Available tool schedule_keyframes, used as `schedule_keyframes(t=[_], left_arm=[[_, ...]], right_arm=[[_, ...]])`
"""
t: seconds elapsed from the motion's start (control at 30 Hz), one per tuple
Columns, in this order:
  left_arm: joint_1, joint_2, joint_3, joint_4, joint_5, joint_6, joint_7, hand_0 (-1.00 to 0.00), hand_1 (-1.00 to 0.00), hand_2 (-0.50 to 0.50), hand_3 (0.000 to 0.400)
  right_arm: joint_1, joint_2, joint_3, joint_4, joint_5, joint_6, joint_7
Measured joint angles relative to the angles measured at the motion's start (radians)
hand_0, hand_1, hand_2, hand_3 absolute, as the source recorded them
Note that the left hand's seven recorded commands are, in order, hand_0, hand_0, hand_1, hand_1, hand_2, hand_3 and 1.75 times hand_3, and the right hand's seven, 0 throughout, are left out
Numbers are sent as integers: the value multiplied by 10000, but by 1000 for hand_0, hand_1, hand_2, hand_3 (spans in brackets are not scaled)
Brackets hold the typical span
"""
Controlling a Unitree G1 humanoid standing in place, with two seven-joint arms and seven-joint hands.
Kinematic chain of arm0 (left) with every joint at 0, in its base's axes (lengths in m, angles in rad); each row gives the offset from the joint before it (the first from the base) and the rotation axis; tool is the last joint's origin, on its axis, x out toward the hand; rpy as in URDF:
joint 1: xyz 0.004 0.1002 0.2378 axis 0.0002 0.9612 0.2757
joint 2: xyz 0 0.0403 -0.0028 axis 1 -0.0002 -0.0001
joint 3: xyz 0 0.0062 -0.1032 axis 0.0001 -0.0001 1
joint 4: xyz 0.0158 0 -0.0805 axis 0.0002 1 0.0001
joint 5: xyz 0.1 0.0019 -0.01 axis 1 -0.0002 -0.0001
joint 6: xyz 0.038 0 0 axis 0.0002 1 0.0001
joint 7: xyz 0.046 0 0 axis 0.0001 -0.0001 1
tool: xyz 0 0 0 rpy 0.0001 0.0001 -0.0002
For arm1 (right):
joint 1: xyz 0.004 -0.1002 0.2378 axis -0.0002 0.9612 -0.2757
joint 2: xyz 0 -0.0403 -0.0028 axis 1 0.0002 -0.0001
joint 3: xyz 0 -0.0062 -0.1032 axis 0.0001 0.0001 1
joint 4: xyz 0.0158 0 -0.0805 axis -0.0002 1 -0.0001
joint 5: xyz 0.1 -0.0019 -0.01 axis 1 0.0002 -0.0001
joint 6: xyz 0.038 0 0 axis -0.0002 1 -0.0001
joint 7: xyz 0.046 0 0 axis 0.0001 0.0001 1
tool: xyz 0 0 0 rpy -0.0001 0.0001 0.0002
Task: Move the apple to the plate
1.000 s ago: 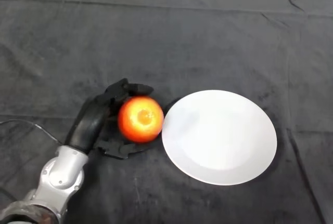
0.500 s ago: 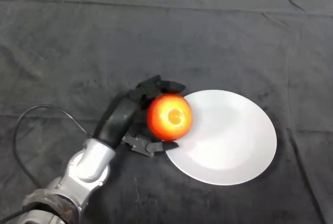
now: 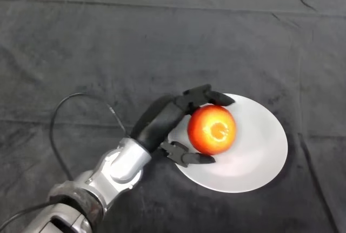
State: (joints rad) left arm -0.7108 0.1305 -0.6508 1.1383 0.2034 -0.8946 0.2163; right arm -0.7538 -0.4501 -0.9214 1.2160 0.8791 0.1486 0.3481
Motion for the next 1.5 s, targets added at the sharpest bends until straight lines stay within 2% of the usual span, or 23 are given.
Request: schedule_keyframes(t=[0.1,0.17,0.2,0.23,0.27,0.33,0.37,0.83,1.07,1.5], left_arm=[[-159,18,-404,-69,-12,138,30,-1000,-882,-59,400],[-167,38,-626,-280,-19,228,29,-941,-824,-59,376],[-172,39,-732,-338,-35,239,30,-722,-710,-6,289],[-185,33,-819,-384,-39,250,30,-659,-667,4,267],[-193,26,-876,-407,-63,286,30,-333,-251,-41,133],[-193,39,-988,-409,-136,406,29,-247,-86,-80,99],[-193,47,-1084,-409,-234,448,30,0,0,0,0],[-276,138,-1200,-408,-635,643,53,0,0,0,0],[-282,736,-1098,-394,-773,514,50,0,0,0,0],[-269,1801,240,-59,-1220,-119,39,0,0,0,0]], right_arm=[[0,0,2,0,0,0,0],[0,0,2,0,0,0,0],[0,0,1,0,0,0,0],[0,0,2,0,0,0,0],[0,0,2,0,0,0,0],[0,0,1,0,0,0,0],[0,0,1,0,0,0,0],[0,0,2,0,0,0,0],[0,0,1,0,0,-1,0],[0,0,2,0,0,0,0]])
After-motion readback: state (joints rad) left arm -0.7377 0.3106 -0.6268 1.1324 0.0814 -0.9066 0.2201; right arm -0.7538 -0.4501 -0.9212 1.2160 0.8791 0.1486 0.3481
